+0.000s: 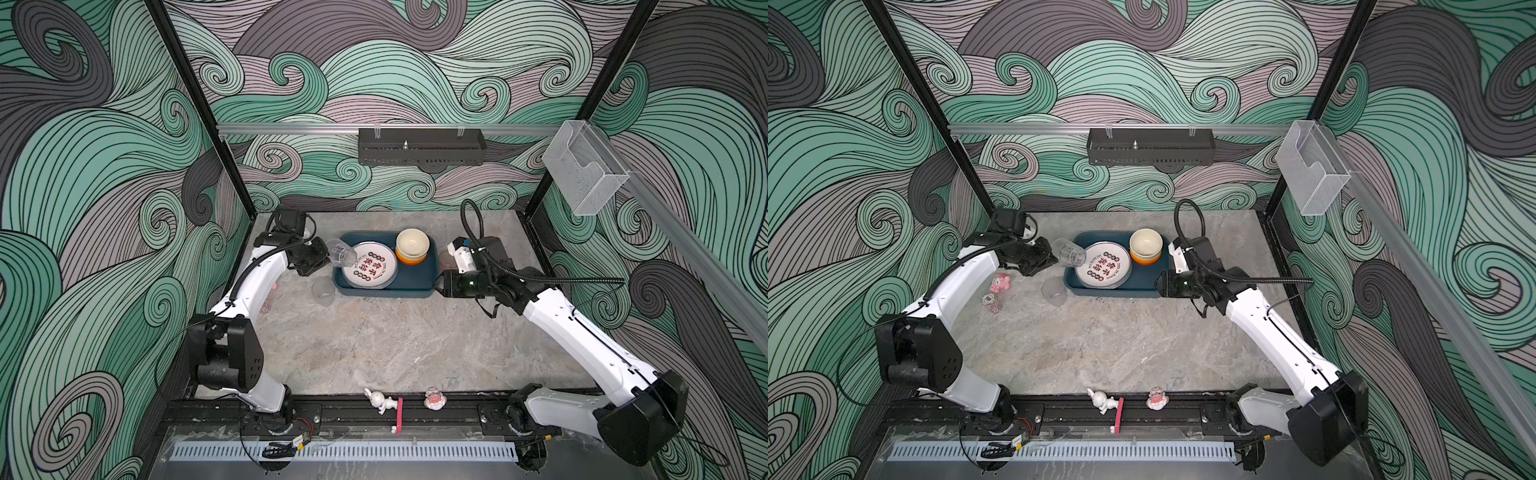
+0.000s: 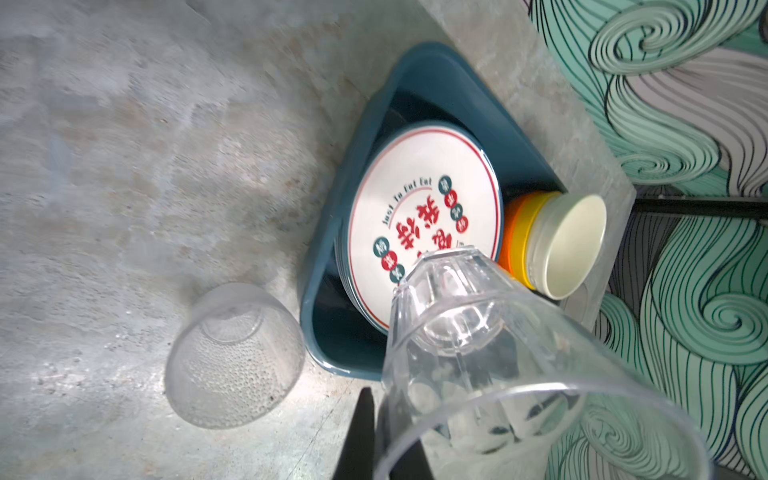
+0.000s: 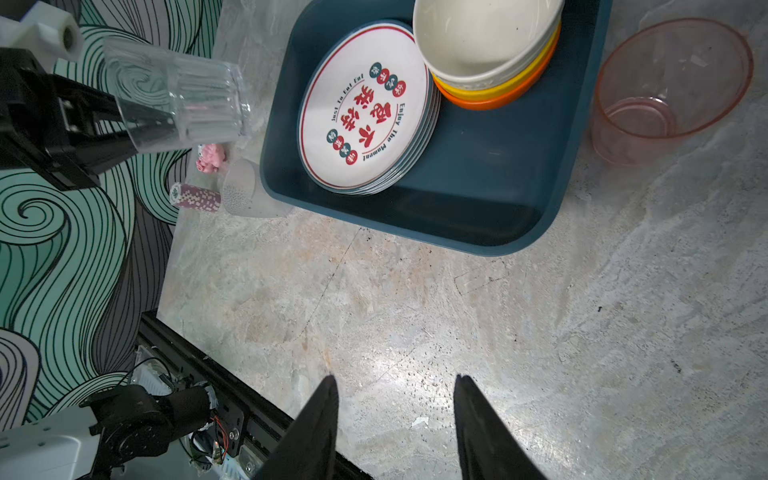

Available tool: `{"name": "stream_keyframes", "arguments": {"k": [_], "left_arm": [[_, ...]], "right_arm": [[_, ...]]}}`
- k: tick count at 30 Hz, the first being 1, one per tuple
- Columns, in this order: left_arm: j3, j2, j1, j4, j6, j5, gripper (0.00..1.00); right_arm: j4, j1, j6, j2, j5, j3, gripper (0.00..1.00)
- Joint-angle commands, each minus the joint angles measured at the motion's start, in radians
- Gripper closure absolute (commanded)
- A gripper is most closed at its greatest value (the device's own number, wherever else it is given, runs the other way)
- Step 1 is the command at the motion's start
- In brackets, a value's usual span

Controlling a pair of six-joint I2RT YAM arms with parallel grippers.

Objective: Place the mixed dishes into the plastic bin
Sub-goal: 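Grasp the clear ribbed cup with the left gripper and lift it, then carry the clear cup toward the right gripper and grasp it with the right gripper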

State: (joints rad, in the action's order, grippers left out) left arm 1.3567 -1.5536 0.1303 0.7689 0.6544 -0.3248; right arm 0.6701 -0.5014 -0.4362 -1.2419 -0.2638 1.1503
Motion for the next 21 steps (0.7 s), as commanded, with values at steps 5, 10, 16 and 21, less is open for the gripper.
{"name": "stream_keyframes", "arguments": {"k": [5, 10, 16, 21], "left_arm": [[0.019, 0.021, 0.153, 0.061, -0.053, 0.013, 1.00], [0.036, -0.005, 0.245, 0.067, -0.053, 0.034, 1.00], [0.082, -0.053, 0.350, 0.079, -0.050, 0.068, 1.00], [0.102, -0.076, 0.416, 0.073, -0.041, 0.110, 1.00]], "right_arm": [[0.062, -0.012, -0.016, -0.051, -0.022, 0.100, 0.54], [0.090, -0.031, -0.018, -0.086, -0.019, 0.147, 0.54], [0.124, -0.070, -0.010, -0.138, -0.012, 0.220, 0.54], [0.142, -0.101, -0.004, -0.207, -0.017, 0.286, 0.54]]}}
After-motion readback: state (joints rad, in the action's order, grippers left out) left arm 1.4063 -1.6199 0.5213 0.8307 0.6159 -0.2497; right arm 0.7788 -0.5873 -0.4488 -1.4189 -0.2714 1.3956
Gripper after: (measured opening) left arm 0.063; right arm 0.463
